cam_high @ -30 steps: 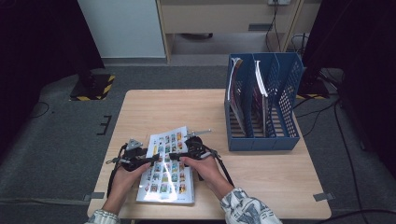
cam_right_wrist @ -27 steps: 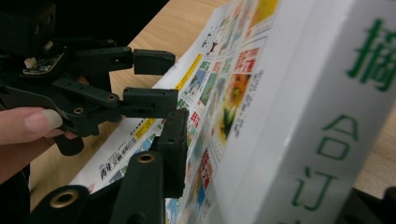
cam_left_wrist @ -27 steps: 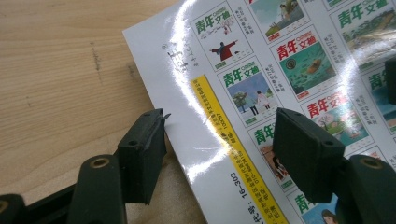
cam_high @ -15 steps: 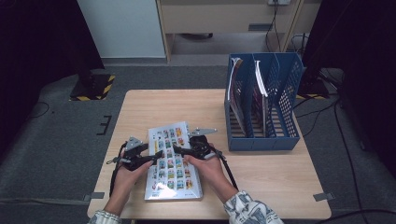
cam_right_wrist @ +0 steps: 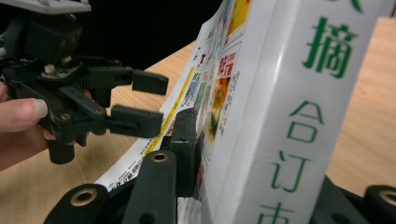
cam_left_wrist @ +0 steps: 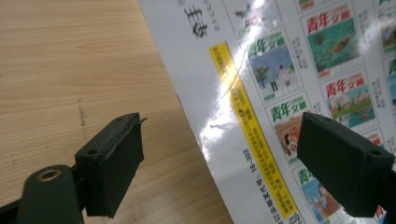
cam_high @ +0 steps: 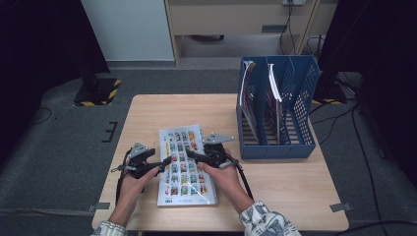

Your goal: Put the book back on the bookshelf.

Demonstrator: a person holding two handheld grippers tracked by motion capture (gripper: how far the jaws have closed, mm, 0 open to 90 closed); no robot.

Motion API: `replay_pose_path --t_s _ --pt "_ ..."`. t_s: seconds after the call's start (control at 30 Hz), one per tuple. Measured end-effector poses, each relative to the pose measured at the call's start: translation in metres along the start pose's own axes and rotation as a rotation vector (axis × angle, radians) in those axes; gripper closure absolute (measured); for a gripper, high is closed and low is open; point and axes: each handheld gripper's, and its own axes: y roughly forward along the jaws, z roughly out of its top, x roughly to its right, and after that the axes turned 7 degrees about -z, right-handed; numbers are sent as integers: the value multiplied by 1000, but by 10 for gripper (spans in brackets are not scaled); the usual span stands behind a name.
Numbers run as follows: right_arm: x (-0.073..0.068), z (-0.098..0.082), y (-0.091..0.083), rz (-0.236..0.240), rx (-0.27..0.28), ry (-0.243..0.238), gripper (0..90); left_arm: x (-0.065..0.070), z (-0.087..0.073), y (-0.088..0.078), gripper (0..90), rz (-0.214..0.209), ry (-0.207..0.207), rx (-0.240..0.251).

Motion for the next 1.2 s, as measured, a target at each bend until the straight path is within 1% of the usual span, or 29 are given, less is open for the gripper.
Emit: replay_pose_path --t_s 0.03,0.13,0.23,0.37,0.43,0.53,0.67,0.8,0.93,0.97,1.03,1.13,1.2 --pt "0 1 -1 -2 6 -4 697 0 -1 1 140 1 2 -9" --pt "-1 3 -4 -13 34 -21 700 -2 -1 4 135 -4 -6 -6" --pt "1 5 -7 -15 59 -32 702 -2 -2 7 117 -28 -7 -14" --pt "0 6 -9 -17 83 -37 706 -1 -2 10 104 -53 -2 -6" --pt "0 8 -10 -20 90 -51 707 0 -1 10 104 -61 2 0" --pt "-1 10 -12 -15 109 -63 710 1 0 10 129 -100 12 8" --pt "-3 12 -13 -12 122 -73 712 3 1 13 119 -127 6 8" --pt "-4 14 -15 -8 136 -83 714 5 3 15 115 -155 14 7" --pt "-4 16 -16 -6 152 -92 718 9 3 20 123 -203 47 -6" --pt "-4 16 -16 -4 156 -95 718 10 3 22 123 -215 48 -7" --pt "-4 17 -17 -2 166 -101 719 10 3 22 125 -219 46 -5" --pt "-4 17 -17 2 169 -102 720 6 4 21 164 -233 26 -1" --pt "-4 17 -17 6 171 -101 721 2 6 19 228 -240 10 -8"
